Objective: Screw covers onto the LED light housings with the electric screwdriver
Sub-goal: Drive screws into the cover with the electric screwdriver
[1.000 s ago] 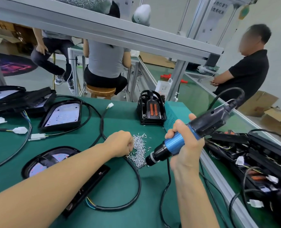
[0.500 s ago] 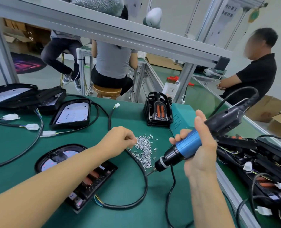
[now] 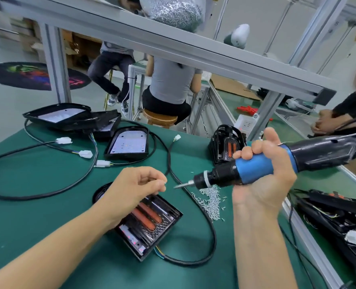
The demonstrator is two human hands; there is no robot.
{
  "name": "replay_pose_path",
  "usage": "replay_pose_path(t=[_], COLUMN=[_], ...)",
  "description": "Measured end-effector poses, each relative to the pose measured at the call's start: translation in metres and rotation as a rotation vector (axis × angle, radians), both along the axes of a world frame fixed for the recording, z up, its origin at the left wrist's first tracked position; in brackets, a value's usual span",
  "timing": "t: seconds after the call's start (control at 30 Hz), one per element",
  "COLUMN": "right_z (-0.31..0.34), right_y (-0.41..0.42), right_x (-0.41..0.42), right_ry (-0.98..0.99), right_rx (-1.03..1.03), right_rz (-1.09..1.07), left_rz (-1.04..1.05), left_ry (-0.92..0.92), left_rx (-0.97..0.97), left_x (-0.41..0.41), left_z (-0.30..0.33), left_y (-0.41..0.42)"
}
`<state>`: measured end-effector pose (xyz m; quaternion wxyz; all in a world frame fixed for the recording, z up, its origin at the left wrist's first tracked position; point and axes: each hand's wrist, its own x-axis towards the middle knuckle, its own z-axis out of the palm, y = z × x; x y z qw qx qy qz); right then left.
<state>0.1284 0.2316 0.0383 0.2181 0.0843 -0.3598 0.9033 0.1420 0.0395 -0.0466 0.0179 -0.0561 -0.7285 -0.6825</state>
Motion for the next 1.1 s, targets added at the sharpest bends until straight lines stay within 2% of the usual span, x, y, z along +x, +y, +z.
replay_pose_path(t=[0.37, 0.77, 0.83, 0.97, 1.1], right_z=[0.001, 0.001, -0.001, -0.014, -0.034], right_y=[-0.056, -0.076, -0.081, -0.099, -0.115], right_x=[0.005, 0.005, 0.002, -0.002, -0.003], right_ry=[0.051, 0.046, 0.044, 0.014, -0.027], right_rx=[-0.011, -0.016, -0.003, 0.073, 0.174], right_rz=[0.081, 0.150, 0.169, 0.178, 0.192], left_rz=[0.121, 0.141, 0.247, 0.449, 0.495], left_ry=[-0.017, 0.028, 0.050, 0.184, 0.204], left_rx=[0.195, 0.177, 0.083, -0.507, -0.753], left_x=[0.026, 0.033, 0.031, 0.032, 0.037], left_z=[-0.002, -0.004, -0.006, -0.022, -0.036], left_y=[-0.032, -0.050, -0.059, -0.076, -0.076])
